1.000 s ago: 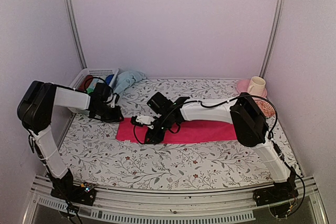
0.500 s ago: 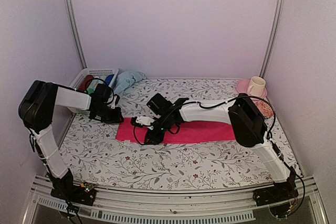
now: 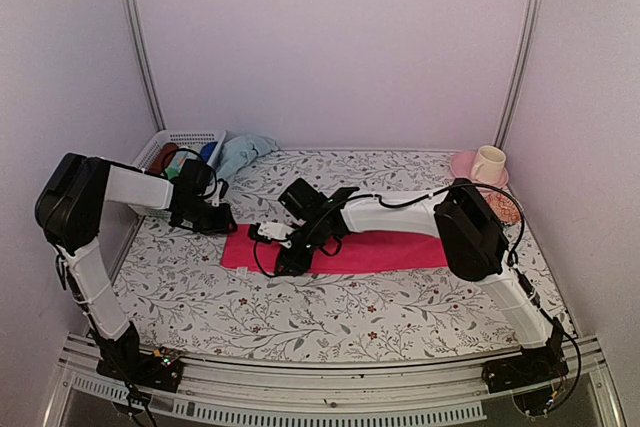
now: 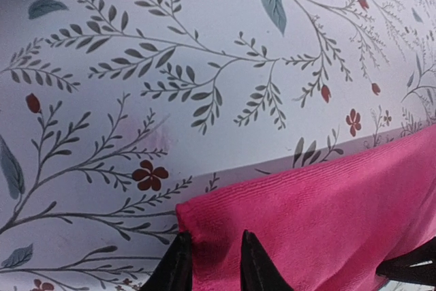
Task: Roll the towels
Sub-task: Smooth out the towel at the center of the board.
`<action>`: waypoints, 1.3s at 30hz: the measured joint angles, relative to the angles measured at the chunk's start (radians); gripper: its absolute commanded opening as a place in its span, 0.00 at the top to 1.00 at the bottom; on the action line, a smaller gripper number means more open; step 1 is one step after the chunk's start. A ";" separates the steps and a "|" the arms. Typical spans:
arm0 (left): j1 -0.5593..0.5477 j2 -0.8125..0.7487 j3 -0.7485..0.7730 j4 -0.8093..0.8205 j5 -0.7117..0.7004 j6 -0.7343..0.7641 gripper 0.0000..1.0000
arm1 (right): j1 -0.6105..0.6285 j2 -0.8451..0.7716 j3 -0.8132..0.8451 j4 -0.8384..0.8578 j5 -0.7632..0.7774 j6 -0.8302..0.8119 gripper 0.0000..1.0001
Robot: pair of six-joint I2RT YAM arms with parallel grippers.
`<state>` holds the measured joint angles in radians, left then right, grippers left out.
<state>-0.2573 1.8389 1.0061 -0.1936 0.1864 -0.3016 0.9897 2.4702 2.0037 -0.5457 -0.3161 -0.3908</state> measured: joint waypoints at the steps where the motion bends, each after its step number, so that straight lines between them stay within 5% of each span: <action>1: 0.000 0.000 0.000 0.002 0.009 -0.001 0.78 | 0.000 0.000 0.000 0.000 0.002 -0.002 0.53; 9: 0.000 0.000 -0.004 0.012 0.031 0.000 1.00 | 0.005 0.002 0.003 0.000 0.012 -0.012 0.54; 35: 0.000 0.000 0.070 -0.030 -0.074 0.014 1.00 | 0.022 0.014 0.019 0.001 0.045 -0.053 0.56; 39: 0.000 0.000 0.084 -0.057 -0.096 0.023 0.88 | 0.023 0.014 0.019 0.002 0.045 -0.056 0.55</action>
<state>-0.2573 1.8393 1.0904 -0.2504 0.0902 -0.2790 1.0126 2.4847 2.0224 -0.5438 -0.2707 -0.4465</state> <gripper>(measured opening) 0.021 0.444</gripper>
